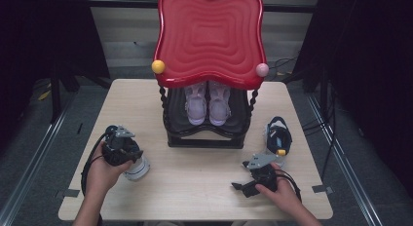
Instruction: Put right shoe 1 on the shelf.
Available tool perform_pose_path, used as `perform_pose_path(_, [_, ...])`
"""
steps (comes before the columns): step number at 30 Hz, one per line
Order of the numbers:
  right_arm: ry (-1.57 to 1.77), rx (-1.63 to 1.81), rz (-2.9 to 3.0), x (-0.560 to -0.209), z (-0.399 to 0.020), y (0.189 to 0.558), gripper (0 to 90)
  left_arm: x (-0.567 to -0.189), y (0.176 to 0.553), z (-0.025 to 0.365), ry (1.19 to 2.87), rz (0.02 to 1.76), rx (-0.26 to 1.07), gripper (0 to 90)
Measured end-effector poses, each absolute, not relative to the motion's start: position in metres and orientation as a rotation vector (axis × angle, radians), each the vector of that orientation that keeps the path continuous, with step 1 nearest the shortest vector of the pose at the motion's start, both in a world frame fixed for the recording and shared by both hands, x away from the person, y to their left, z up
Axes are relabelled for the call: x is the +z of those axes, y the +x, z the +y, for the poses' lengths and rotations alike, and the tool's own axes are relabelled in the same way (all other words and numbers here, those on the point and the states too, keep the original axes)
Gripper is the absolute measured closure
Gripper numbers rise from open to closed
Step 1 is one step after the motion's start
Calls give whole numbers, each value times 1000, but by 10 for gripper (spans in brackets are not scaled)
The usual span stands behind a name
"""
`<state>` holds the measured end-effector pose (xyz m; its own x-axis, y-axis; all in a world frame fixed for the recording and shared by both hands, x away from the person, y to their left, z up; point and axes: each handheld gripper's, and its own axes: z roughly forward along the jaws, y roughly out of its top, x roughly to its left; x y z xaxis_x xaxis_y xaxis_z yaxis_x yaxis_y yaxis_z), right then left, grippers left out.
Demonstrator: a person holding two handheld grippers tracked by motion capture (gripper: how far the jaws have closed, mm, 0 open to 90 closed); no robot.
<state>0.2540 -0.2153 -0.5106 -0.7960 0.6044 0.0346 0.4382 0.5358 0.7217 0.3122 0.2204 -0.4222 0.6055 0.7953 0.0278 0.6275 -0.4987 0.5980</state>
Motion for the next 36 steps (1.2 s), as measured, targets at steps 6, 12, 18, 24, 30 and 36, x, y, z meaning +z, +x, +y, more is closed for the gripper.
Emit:
perform_pose_path(6, [882,1108,2555,-511,-215,254,117,-422,305,211,2272,1095,361,734])
perform_pose_path(12, [879,1106,2556,-511,-215,254,117,-420,294,198,2240,1064,287,736])
perform_pose_path(18, [878,1106,2556,-511,-215,254,117,-421,284,185,2247,1005,245,736])
perform_pose_path(24, [878,1106,2556,-511,-215,254,117,-424,281,177,2257,945,199,715])
perform_pose_path(30, [878,1106,2555,-511,-215,254,117,-420,284,179,2296,879,204,627])
perform_pose_path(36, [878,1106,2555,-511,-215,254,117,-416,284,182,2334,811,225,552])
